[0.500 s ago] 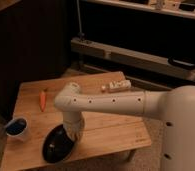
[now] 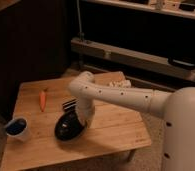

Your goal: Drag the ceramic bowl in a circle

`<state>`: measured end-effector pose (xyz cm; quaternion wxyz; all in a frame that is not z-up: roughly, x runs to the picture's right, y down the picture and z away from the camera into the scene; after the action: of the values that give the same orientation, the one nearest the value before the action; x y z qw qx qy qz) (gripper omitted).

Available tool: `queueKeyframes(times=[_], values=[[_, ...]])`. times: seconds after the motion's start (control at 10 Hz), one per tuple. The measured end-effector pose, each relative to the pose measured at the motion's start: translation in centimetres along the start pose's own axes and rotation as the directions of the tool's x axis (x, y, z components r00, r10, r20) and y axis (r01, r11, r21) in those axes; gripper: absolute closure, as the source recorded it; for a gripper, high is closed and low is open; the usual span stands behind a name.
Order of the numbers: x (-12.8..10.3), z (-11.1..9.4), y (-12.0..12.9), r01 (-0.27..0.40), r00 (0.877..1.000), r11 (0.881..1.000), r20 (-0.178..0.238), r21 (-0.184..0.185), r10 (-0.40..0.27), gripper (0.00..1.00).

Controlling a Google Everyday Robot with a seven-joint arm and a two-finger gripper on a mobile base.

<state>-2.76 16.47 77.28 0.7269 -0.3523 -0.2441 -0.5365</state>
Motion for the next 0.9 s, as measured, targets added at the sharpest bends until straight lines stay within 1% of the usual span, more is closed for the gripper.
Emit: queueKeyframes(times=[0.1,0.3,0.4,0.5,0.9], values=[[1.4,0.2,1.5,-0.048,0.999,0.999,-0.008,-0.014,0.048,1.0],[3.1,0.5,4.7,-0.121,0.992,0.992,-0.022,-0.038,0.121,1.0],[3.2,0.6,4.8,-0.124,0.992,0.992,-0.023,-0.039,0.123,1.0],[4.4,0.5,9.5,-0.183,0.983,0.982,-0.037,-0.046,0.182,1.0],[2.3,0.7,13.4,-0.159,0.987,0.985,-0.031,-0.069,0.158,1.0]])
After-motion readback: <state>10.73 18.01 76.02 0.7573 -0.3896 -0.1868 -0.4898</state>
